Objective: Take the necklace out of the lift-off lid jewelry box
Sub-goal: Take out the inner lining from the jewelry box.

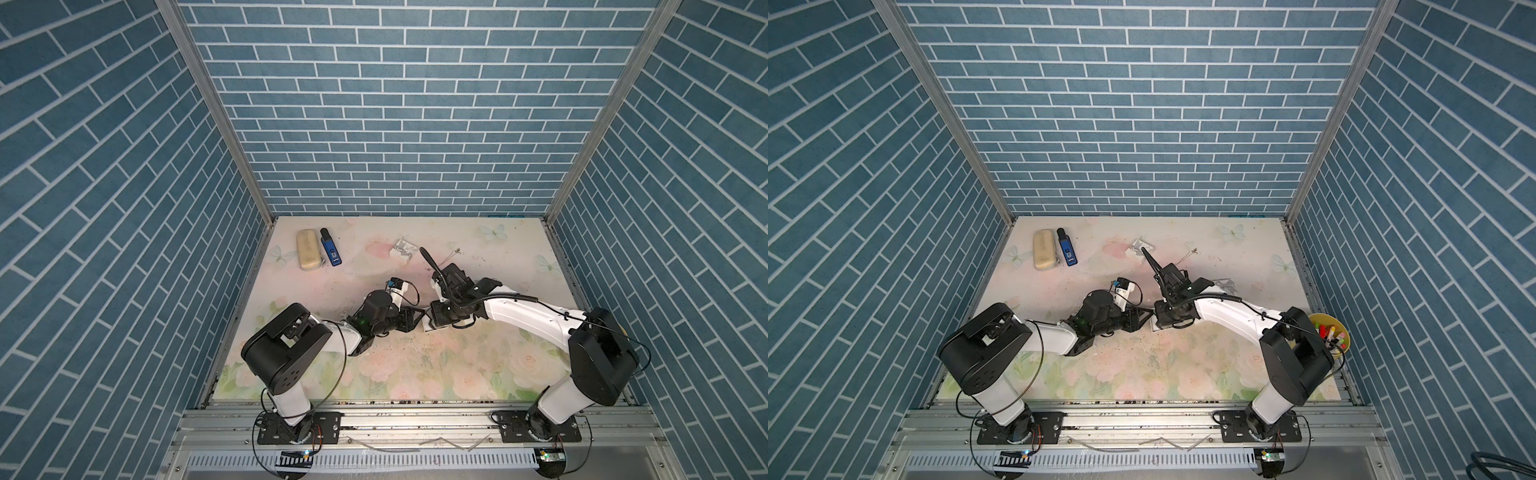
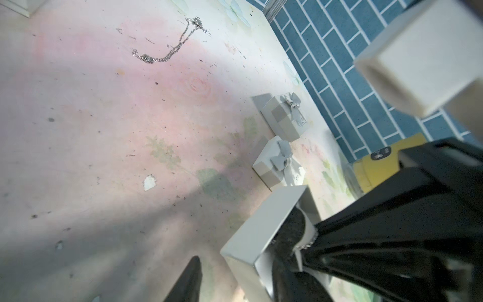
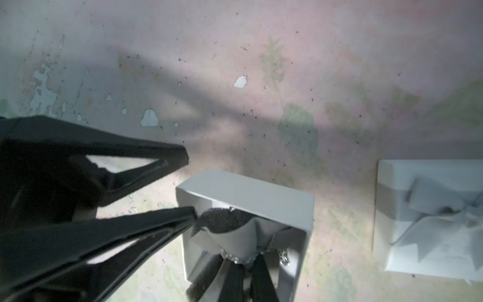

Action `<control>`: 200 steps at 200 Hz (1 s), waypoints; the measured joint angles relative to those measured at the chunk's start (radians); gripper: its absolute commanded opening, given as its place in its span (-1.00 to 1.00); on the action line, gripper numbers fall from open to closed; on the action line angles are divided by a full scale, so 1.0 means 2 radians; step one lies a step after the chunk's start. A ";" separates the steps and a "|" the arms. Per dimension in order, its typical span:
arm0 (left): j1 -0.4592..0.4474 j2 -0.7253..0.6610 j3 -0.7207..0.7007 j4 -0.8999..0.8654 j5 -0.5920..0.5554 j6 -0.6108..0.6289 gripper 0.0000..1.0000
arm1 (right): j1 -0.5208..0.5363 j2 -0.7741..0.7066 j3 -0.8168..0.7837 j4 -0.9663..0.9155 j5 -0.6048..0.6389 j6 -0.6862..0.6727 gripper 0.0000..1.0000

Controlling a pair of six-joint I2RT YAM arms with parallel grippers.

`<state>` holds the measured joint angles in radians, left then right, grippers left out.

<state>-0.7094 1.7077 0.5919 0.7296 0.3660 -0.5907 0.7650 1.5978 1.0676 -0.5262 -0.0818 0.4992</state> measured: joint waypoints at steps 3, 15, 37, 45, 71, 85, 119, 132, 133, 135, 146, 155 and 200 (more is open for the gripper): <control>0.000 0.000 0.002 -0.001 0.002 -0.002 -0.38 | -0.001 0.001 -0.001 0.001 0.000 0.001 -1.00; 0.000 0.001 0.004 -0.004 0.009 0.001 -0.40 | -0.003 0.006 -0.003 0.003 0.000 0.001 -1.00; 0.000 0.011 0.004 -0.003 0.016 -0.002 -0.44 | -0.005 0.019 -0.003 0.012 -0.002 0.008 -1.00; 0.000 0.017 0.004 -0.003 0.019 -0.004 -0.44 | -0.005 0.022 -0.003 0.016 -0.005 0.011 -1.00; -0.001 0.035 0.001 0.013 0.025 -0.014 -0.42 | -0.003 0.023 -0.004 0.025 -0.009 0.018 -1.00; -0.002 0.047 0.000 0.025 0.028 -0.020 -0.43 | -0.001 0.024 -0.002 0.022 -0.003 0.018 -1.00; -0.008 0.069 0.000 0.039 0.029 -0.034 -0.62 | 0.005 0.024 0.000 0.032 -0.011 0.019 -1.00; -0.010 0.069 0.000 0.035 0.025 -0.038 -0.68 | 0.005 0.021 -0.003 0.050 -0.022 0.023 -1.00; -0.010 0.069 0.001 0.035 0.025 -0.038 -0.69 | 0.005 0.021 -0.004 0.051 -0.023 0.023 -1.00; -0.011 0.068 0.001 0.034 0.024 -0.038 -0.70 | 0.005 0.020 -0.004 0.054 -0.024 0.024 -1.00; -0.012 0.062 0.002 0.017 0.014 -0.039 -0.75 | 0.005 0.015 -0.011 0.069 -0.033 0.028 -1.00; -0.013 0.051 0.004 -0.002 0.005 -0.038 -0.77 | 0.005 0.009 -0.015 0.078 -0.039 0.030 -1.00; -0.019 -0.019 0.045 -0.139 -0.058 -0.017 -0.30 | -0.001 -0.011 -0.027 0.117 -0.060 0.036 -1.00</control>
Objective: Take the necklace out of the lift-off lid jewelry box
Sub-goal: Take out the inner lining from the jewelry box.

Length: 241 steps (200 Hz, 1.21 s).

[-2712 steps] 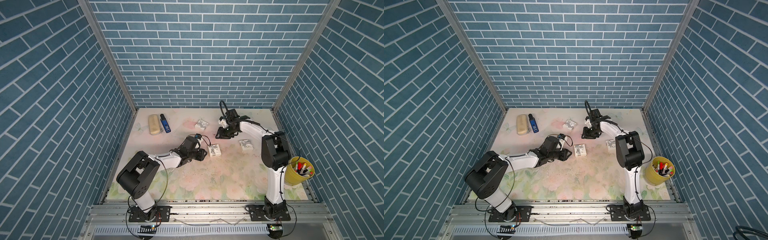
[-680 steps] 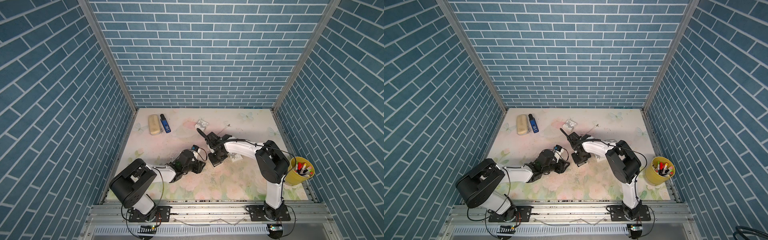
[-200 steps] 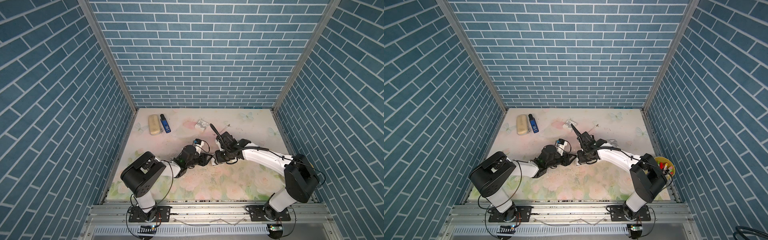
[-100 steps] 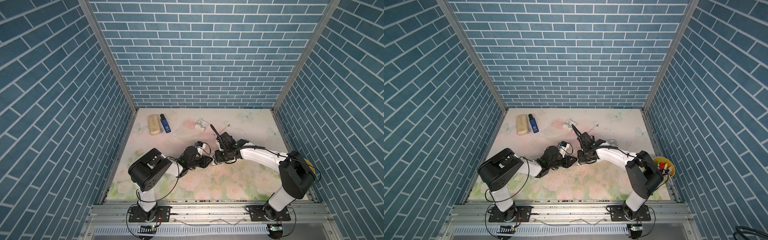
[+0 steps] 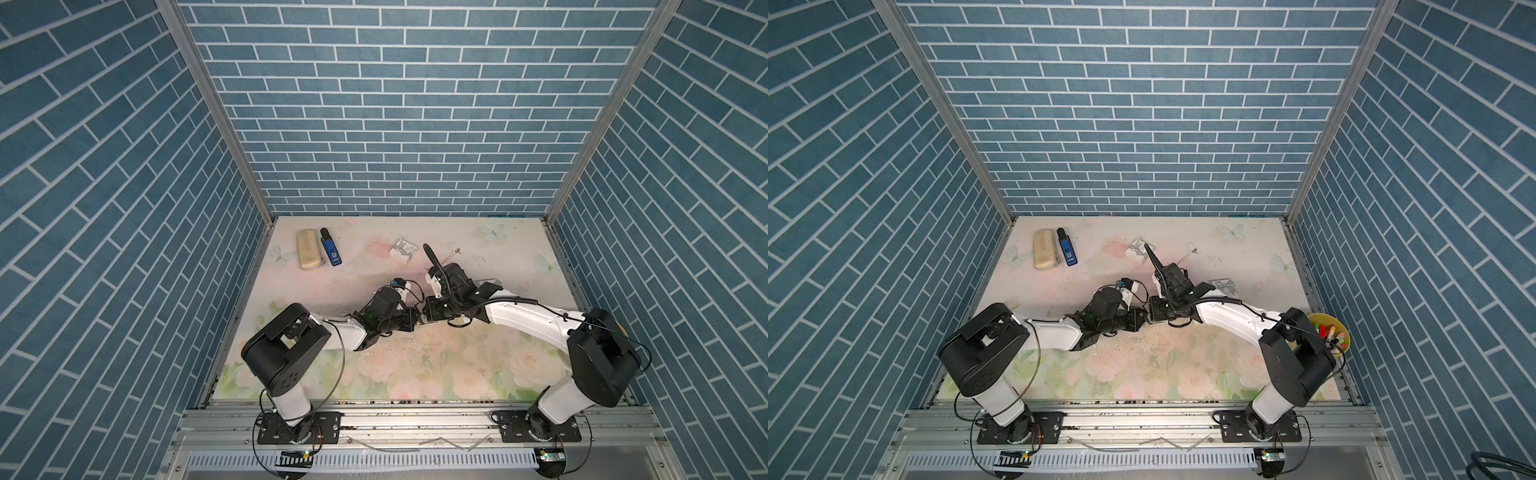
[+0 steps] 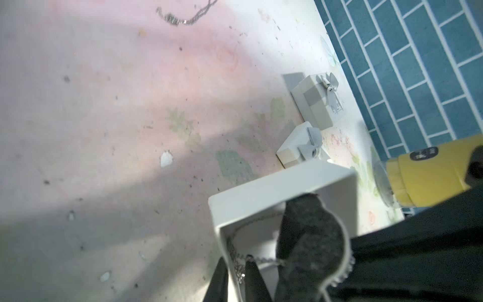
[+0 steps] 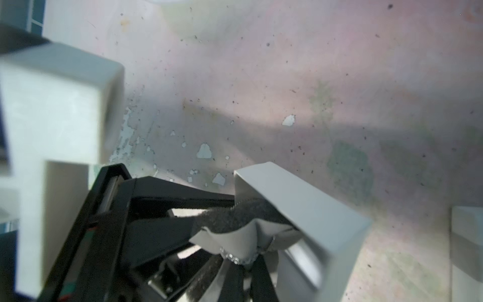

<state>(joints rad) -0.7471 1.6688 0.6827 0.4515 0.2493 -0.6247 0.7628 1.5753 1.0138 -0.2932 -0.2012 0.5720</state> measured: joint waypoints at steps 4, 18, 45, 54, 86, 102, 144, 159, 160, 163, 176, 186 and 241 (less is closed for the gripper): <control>0.000 -0.005 0.002 -0.008 -0.004 0.007 -0.25 | -0.002 -0.002 0.000 0.000 0.000 0.000 -1.00; 0.000 -0.020 0.003 -0.032 -0.014 0.015 -0.13 | -0.010 -0.008 -0.001 0.000 0.001 0.000 -1.00; -0.001 -0.039 0.004 -0.071 -0.019 0.027 -0.09 | -0.027 -0.028 -0.005 -0.004 0.003 0.002 -1.00; -0.001 -0.043 0.006 -0.080 -0.019 0.031 -0.09 | -0.031 -0.035 -0.006 -0.007 0.003 0.002 -1.00; -0.001 -0.077 0.007 -0.098 -0.011 0.053 0.17 | -0.036 -0.059 -0.006 -0.028 0.021 0.000 -1.00; -0.001 -0.102 0.007 -0.099 -0.005 0.063 0.31 | -0.036 -0.072 -0.006 -0.042 0.034 -0.002 -1.00; -0.001 -0.142 0.010 -0.064 0.035 0.080 0.39 | -0.036 -0.105 0.006 -0.080 0.069 -0.017 -1.00; -0.001 -0.138 0.019 -0.054 0.052 0.079 0.39 | -0.036 -0.112 0.014 -0.087 0.075 -0.023 -1.00; -0.001 -0.138 0.019 -0.054 0.052 0.079 0.39 | -0.036 -0.112 0.014 -0.087 0.076 -0.023 -1.00; -0.002 -0.136 0.021 -0.051 0.056 0.079 0.39 | -0.036 -0.113 0.016 -0.089 0.077 -0.024 -1.00; -0.003 -0.126 0.034 -0.045 0.065 0.079 0.39 | -0.036 -0.117 0.021 -0.095 0.080 -0.027 -1.00; -0.005 -0.116 0.043 -0.039 0.071 0.079 0.39 | -0.036 -0.118 0.023 -0.098 0.081 -0.028 -1.00; -0.013 -0.074 0.074 -0.026 0.080 0.076 0.26 | -0.036 -0.119 0.023 -0.105 0.076 -0.028 -1.00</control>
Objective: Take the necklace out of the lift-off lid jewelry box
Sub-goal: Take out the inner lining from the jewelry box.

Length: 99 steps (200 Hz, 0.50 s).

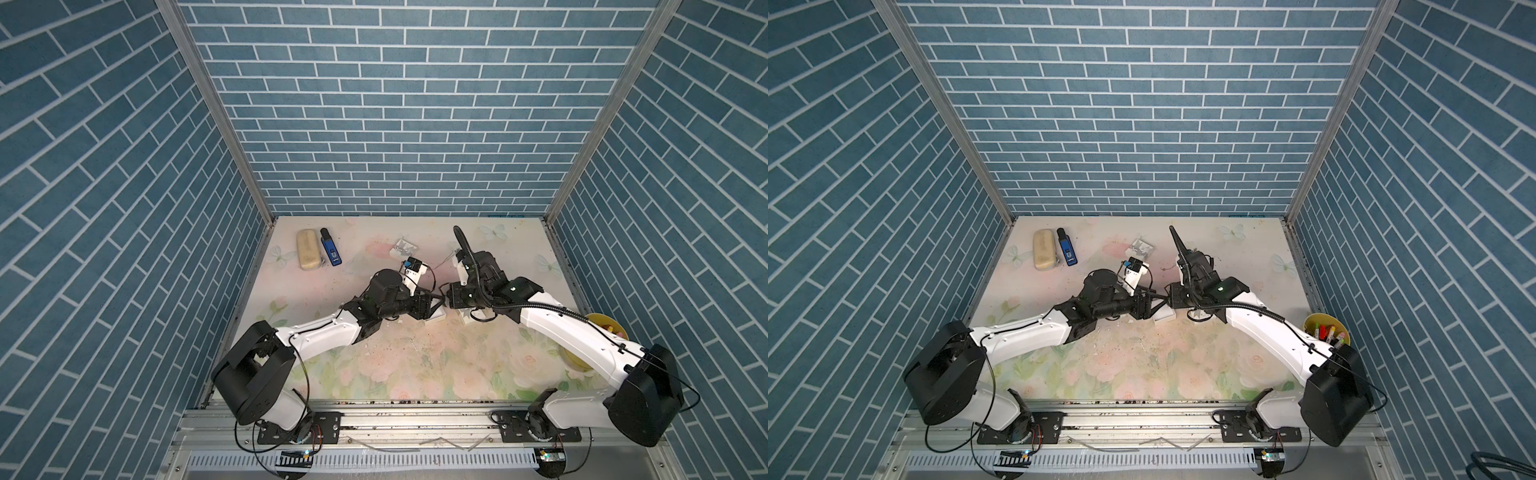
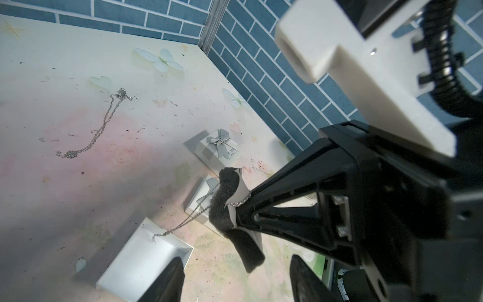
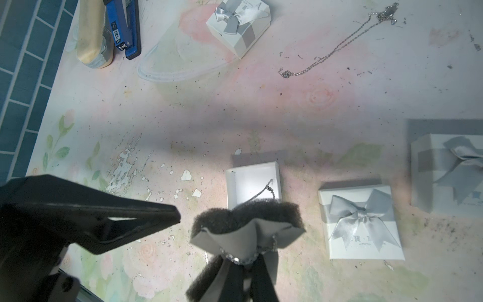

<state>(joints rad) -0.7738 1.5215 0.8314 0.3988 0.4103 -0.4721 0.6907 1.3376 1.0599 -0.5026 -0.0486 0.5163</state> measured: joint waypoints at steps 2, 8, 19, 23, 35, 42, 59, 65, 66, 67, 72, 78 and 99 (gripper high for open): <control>0.000 0.001 0.000 0.000 0.000 0.000 0.26 | 0.000 0.000 0.000 0.000 -0.001 0.000 -1.00; 0.000 0.003 0.001 0.000 -0.001 -0.001 0.25 | 0.000 0.000 0.000 0.000 -0.003 0.000 -1.00; -0.001 0.007 0.002 0.000 -0.002 -0.001 0.24 | 0.000 0.000 0.001 0.000 -0.007 0.000 -1.00; -0.001 0.008 0.002 0.000 -0.003 -0.001 0.24 | 0.000 0.000 0.001 0.000 -0.008 0.001 -1.00; -0.001 0.012 0.002 0.000 -0.003 -0.001 0.20 | 0.000 0.000 0.002 0.000 -0.010 0.001 -1.00; -0.002 0.015 0.003 -0.001 -0.003 -0.001 0.19 | 0.000 0.001 0.003 0.000 -0.011 0.001 -1.00; -0.002 0.024 0.006 -0.002 -0.002 -0.001 0.17 | 0.000 0.001 0.006 0.001 -0.013 0.001 -1.00; -0.002 0.027 0.008 -0.003 -0.002 -0.001 0.17 | 0.000 0.001 0.006 0.001 -0.013 0.001 -1.00; -0.002 0.027 0.008 -0.003 -0.002 -0.001 0.17 | 0.000 0.001 0.006 0.001 -0.013 0.001 -1.00; -0.002 0.027 0.009 -0.002 -0.002 -0.001 0.17 | 0.000 0.001 0.006 0.001 -0.013 0.001 -1.00; -0.002 0.029 0.010 -0.003 -0.002 -0.001 0.17 | 0.000 0.002 0.007 0.001 -0.013 0.001 -1.00; -0.002 0.031 0.011 -0.002 -0.001 -0.001 0.17 | 0.000 0.002 0.007 0.001 -0.013 0.001 -1.00; -0.002 0.031 0.012 -0.002 0.000 -0.001 0.08 | 0.000 0.003 0.007 0.001 -0.017 0.001 -1.00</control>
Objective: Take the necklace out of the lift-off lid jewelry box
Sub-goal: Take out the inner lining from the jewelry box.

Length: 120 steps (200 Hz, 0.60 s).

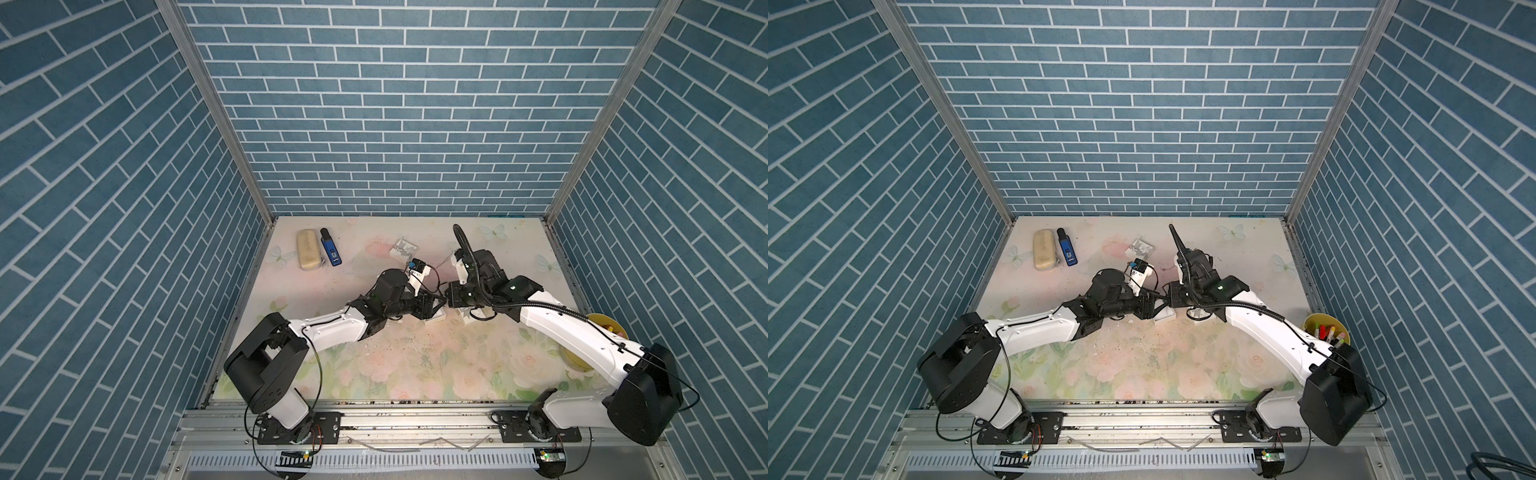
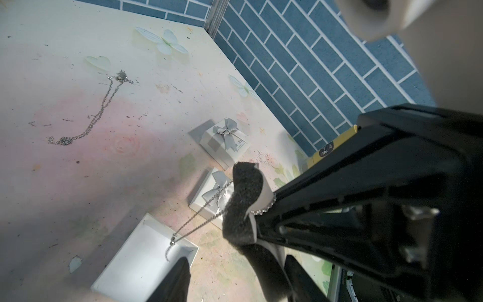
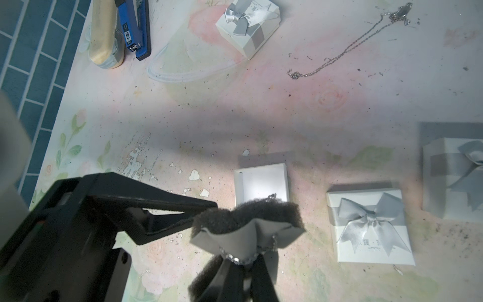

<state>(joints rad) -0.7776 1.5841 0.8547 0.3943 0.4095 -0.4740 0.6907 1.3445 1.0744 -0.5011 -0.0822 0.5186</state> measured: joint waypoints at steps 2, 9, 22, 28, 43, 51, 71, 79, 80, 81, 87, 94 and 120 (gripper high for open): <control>0.000 0.000 0.000 0.000 0.000 0.000 0.07 | 0.000 0.000 0.000 0.000 0.000 0.000 -1.00; 0.000 0.000 0.000 0.000 0.001 0.000 -0.04 | 0.000 0.000 0.000 0.000 -0.002 0.000 -1.00; 0.000 0.000 0.001 0.000 0.004 0.002 -0.31 | 0.000 0.000 0.000 0.000 -0.004 0.000 -1.00; 0.000 0.000 0.002 0.000 0.006 0.003 -0.46 | 0.000 0.000 0.000 0.000 -0.004 0.000 -1.00; -0.001 0.000 0.004 0.002 0.012 0.002 -0.74 | 0.000 0.000 0.000 0.000 -0.004 0.000 -1.00; -0.002 0.000 0.005 0.002 0.011 0.001 -0.81 | 0.000 0.000 0.000 0.001 -0.004 0.000 -1.00; -0.004 0.000 0.005 0.004 0.010 0.005 -0.92 | 0.000 0.000 0.000 0.001 -0.004 0.000 -1.00; -0.004 0.000 0.005 0.004 0.009 0.006 -0.98 | 0.000 0.000 0.000 0.001 -0.004 0.000 -1.00; -0.004 0.000 0.005 0.004 0.009 0.006 -0.99 | 0.000 0.000 0.000 0.001 -0.004 0.000 -1.00; -0.004 0.000 0.005 0.004 0.009 0.007 -0.99 | 0.000 0.000 0.000 0.001 -0.004 0.000 -1.00; -0.004 0.000 0.004 0.005 0.007 0.008 -1.00 | 0.000 0.000 0.000 0.002 -0.004 0.000 -1.00; -0.004 0.000 0.004 0.006 0.006 0.009 -1.00 | 0.000 0.000 0.000 0.002 -0.005 0.000 -1.00; -0.005 -0.008 -0.011 0.020 -0.007 0.015 -1.00 | 0.000 0.000 0.000 0.006 -0.011 0.003 -0.64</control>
<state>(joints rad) -0.7883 1.5673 0.8333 0.4347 0.3958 -0.4442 0.6899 1.3449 1.0744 -0.4881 -0.1036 0.5255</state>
